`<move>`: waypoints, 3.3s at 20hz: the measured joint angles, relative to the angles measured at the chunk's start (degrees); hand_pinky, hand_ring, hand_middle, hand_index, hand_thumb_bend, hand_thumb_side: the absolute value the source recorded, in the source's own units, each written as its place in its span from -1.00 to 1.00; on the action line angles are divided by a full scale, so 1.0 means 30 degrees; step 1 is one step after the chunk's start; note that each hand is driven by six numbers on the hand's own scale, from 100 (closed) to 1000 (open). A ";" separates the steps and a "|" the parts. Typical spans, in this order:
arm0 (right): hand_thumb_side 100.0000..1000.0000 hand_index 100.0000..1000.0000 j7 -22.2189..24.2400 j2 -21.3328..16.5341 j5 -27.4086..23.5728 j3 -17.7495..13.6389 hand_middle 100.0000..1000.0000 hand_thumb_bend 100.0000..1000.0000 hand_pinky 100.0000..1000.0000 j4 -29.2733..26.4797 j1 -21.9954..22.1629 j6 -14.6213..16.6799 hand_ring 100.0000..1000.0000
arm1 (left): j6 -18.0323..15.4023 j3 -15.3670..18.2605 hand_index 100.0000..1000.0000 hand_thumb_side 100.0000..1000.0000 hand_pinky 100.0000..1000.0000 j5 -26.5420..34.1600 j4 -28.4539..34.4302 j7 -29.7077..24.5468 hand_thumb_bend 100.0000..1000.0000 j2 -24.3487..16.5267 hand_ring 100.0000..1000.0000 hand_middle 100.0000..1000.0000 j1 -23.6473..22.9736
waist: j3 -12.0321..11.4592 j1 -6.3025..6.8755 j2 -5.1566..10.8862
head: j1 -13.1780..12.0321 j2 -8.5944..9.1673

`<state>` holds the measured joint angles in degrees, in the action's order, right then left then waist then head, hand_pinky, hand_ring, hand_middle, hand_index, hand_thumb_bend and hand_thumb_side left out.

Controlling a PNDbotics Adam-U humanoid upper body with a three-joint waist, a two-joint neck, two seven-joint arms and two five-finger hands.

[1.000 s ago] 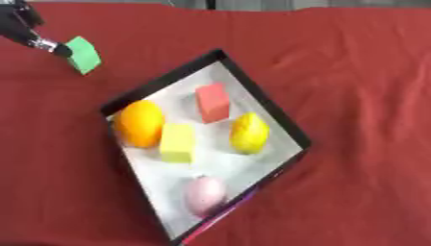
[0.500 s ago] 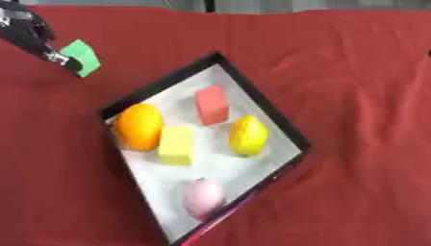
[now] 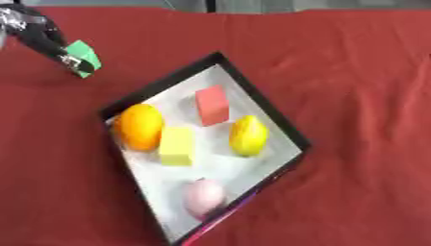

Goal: Pick up objects on the table and place them in the box.

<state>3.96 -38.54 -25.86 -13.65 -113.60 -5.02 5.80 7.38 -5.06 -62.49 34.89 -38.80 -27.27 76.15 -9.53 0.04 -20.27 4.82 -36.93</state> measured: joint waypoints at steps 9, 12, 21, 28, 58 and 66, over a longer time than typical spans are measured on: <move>-0.02 0.62 0.0204 0.0018 0.0313 0.0123 0.52 -1.00 0.85 0.0000 0.0005 -0.0117 0.39 | 0.0765 0.0359 0.64 -0.14 0.80 -0.1297 0.0010 0.0644 0.67 0.0003 0.78 0.52 0.0354 | -0.0001 0.0057 -0.0108 | -0.0047 0.0016; -0.02 0.62 0.0263 0.0018 0.0379 0.0209 0.52 -1.00 0.86 0.0000 -0.0006 -0.0162 0.39 | 0.0948 0.0463 0.63 -0.18 0.80 -0.1395 0.0017 0.0812 0.64 0.0000 0.77 0.51 0.0525 | 0.0022 0.0078 -0.0174 | -0.0063 0.0016; -0.02 0.62 0.0485 0.0090 0.0525 0.0267 0.52 -1.00 0.86 0.0000 -0.0241 -0.0283 0.40 | 0.2403 0.1119 0.60 -0.30 0.78 -0.1595 -0.0367 0.1740 0.48 0.0000 0.76 0.50 0.0525 | 0.0500 0.0212 -0.0583 | -0.0458 0.0256; -0.02 0.62 0.0624 0.0189 0.0790 0.0362 0.52 -1.00 0.86 0.0000 -0.0465 -0.0419 0.40 | 0.3285 0.1554 0.53 -0.35 0.76 -0.0877 -0.0581 0.2579 0.32 0.0006 0.75 0.50 0.0522 | 0.0627 0.0298 -0.0797 | -0.0597 0.0345; -0.02 0.62 0.0923 0.0678 0.1398 0.0461 0.52 -1.00 0.87 0.0000 -0.0334 -0.0725 0.40 | 0.2744 0.1564 0.37 -0.76 0.74 -0.0762 -0.0924 0.2195 -0.16 0.0165 0.72 0.48 0.0491 | 0.0668 0.0254 -0.0923 | -0.1007 0.0452; -0.02 0.63 0.0951 0.0679 0.1457 0.0464 0.53 -1.00 0.88 0.0000 -0.0332 -0.0753 0.40 | 0.2874 0.1564 0.26 -0.99 0.72 -0.0717 -0.0934 0.1992 -0.39 0.0162 0.70 0.45 0.0492 | 0.0652 0.0235 -0.0923 | -0.1057 0.0518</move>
<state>6.81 -36.51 -21.49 -12.26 -113.60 -6.02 3.55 16.01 -0.37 -64.64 32.09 -32.82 -26.78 77.62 -7.57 0.75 -23.04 1.65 -35.38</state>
